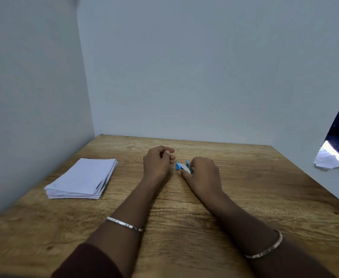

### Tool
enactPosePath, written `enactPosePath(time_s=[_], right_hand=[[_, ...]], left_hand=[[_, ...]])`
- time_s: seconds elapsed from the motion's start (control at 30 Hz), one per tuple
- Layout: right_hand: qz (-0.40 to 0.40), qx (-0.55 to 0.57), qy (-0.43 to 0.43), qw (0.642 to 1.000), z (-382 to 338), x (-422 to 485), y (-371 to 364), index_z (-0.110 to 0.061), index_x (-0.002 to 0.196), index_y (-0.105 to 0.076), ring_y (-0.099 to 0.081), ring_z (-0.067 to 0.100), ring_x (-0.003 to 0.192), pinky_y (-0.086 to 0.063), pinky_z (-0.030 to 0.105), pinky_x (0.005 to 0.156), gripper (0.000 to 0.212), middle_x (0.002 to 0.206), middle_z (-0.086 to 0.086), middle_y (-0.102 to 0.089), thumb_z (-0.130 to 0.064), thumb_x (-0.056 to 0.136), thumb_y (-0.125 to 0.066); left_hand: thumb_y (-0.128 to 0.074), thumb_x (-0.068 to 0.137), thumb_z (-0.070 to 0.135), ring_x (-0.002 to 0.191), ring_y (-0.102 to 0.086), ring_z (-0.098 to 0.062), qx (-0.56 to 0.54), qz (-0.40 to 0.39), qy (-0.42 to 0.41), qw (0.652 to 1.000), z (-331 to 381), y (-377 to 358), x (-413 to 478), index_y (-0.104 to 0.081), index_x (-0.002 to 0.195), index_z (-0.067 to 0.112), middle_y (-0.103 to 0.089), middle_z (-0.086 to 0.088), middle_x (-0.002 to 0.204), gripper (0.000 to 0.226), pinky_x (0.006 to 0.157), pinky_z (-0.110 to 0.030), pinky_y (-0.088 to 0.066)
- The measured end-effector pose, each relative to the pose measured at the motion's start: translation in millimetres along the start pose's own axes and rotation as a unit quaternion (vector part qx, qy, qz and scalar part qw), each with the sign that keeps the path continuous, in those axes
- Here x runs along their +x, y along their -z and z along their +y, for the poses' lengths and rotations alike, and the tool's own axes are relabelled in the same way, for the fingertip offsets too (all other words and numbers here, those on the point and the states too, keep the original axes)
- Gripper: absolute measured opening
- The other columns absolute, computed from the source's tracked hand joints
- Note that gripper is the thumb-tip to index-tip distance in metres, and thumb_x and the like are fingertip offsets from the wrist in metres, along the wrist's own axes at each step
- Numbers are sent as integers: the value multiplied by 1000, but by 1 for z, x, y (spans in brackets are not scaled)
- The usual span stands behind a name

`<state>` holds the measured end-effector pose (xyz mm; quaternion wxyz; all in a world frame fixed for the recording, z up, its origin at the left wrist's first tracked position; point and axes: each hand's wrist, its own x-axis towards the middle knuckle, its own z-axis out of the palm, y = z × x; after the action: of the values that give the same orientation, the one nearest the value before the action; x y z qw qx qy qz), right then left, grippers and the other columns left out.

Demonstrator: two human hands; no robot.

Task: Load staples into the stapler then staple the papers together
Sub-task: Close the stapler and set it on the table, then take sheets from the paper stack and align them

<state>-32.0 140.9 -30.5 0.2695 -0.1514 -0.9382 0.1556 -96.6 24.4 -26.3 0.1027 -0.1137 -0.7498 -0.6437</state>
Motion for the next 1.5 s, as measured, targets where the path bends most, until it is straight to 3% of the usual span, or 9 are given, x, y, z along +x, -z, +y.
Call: enactPosePath(time_s=[0.23,0.37,0.6,0.8,1.03,1.17,1.33,1.43,1.5], right_hand=[[53,-5,31,998,-2,-9,14,-9,98,-71,-61,26,91,-47,36,71,40,99,9,-70,-47,89,-68],[136,20,68,988,-17,-27,20,-14,81,-72,-60,23,80,-38,31,60,21,79,3,-68,-33,90,-70],[100,77,145,981,-80,-63,17,-15,76,-69,-58,22,76,-37,31,61,20,72,0,-68,-27,91,-64],[61,137,186,971,-113,-73,6,-16,76,-70,-56,17,76,-37,30,65,20,71,-3,-67,-26,92,-63],[4,203,129,971,-95,-63,-4,-20,70,-70,-58,7,65,-35,20,53,21,63,-9,-63,-28,90,-70],[-11,213,112,971,-88,-60,-4,-20,67,-70,-56,3,59,-34,19,53,23,60,-8,-63,-28,88,-72],[-24,226,114,967,-88,-60,-4,-18,69,-72,-55,3,59,-40,22,56,21,61,-7,-64,-27,88,-74],[-31,227,113,967,-89,-61,-5,-19,71,-73,-55,3,60,-40,22,55,20,62,-8,-64,-28,88,-74],[-32,228,111,967,-89,-61,-5,-18,71,-73,-55,3,60,-37,21,54,20,63,-8,-64,-29,89,-73]], left_hand=[[-48,97,6,81,-73,-20,26,45,-25,998,10,20,-28,-73,100,7,-76,-8,83,25,87,-39,-57],[-48,96,6,81,-71,-13,57,82,-75,992,19,38,-52,-74,99,12,-77,-4,84,26,83,-34,-56],[-51,91,5,95,-67,-20,203,128,-139,961,23,105,-75,-70,102,14,-75,-1,99,24,81,-32,-48],[-55,93,39,118,-59,-25,461,36,-90,882,2,180,-76,-60,127,15,-59,-4,135,42,98,-39,-44],[-42,97,60,135,-47,-21,537,-63,-75,838,-16,225,-92,-49,143,21,-53,-2,147,61,106,-39,-40],[-49,99,37,116,-62,-22,504,-20,-105,857,-14,226,-95,-59,134,32,-69,2,128,37,89,-35,-49],[-49,92,13,95,-67,-34,503,53,-97,857,-13,224,-95,-60,122,30,-75,-9,107,36,69,-39,-51],[-58,93,25,78,-66,-32,461,111,-105,874,-11,225,-95,-58,94,24,-74,-6,84,2,58,-36,-46],[-68,87,34,71,-65,-27,447,143,-103,877,-9,225,-98,-60,81,24,-71,0,74,14,54,-33,-45]])
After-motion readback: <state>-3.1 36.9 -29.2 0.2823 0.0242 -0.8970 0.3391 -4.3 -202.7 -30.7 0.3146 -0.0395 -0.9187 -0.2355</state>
